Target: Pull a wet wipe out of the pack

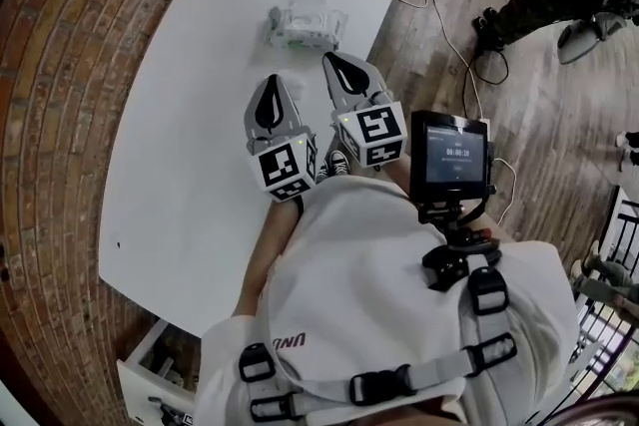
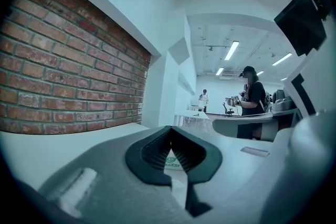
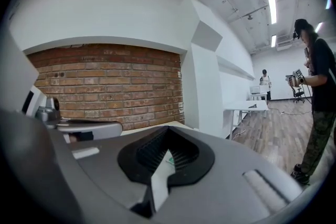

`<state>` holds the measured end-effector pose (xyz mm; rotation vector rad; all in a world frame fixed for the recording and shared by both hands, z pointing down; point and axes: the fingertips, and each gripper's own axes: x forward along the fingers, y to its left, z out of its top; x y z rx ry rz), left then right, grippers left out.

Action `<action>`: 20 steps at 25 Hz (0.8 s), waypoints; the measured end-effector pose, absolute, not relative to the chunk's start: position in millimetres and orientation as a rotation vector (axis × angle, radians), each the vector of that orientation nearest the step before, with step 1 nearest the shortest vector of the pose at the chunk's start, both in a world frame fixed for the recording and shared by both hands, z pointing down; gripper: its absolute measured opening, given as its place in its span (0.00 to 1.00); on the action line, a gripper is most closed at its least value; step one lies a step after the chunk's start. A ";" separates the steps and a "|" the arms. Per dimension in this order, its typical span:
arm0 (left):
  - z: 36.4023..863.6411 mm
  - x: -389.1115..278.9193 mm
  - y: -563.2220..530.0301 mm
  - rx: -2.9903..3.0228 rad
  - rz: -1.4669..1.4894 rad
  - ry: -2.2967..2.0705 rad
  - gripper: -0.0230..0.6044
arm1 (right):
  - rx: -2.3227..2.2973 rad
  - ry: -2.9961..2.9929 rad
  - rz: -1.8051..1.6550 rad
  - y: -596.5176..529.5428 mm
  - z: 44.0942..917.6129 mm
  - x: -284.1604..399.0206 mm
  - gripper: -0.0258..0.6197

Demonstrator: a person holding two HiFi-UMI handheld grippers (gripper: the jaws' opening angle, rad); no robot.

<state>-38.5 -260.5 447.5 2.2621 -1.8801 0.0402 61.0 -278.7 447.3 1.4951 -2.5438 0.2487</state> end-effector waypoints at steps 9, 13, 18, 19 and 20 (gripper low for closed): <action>448.8 -38.2 -259.5 2.256 0.049 -1.879 0.04 | 1.484 -2.545 0.238 -275.3 449.5 59.7 0.05; 447.3 -36.5 -259.4 2.262 0.042 -1.875 0.04 | 1.477 -2.550 0.240 -275.7 449.6 60.1 0.05; 447.2 -35.2 -259.4 2.265 0.042 -1.871 0.04 | 1.491 -2.550 0.236 -277.5 449.2 62.6 0.05; 447.4 -35.4 -259.3 2.262 0.042 -1.872 0.04 | 1.491 -2.552 0.234 -277.8 449.1 62.5 0.05; 447.4 -35.6 -259.2 2.260 0.042 -1.873 0.04 | 1.488 -2.553 0.234 -277.9 449.0 62.0 0.05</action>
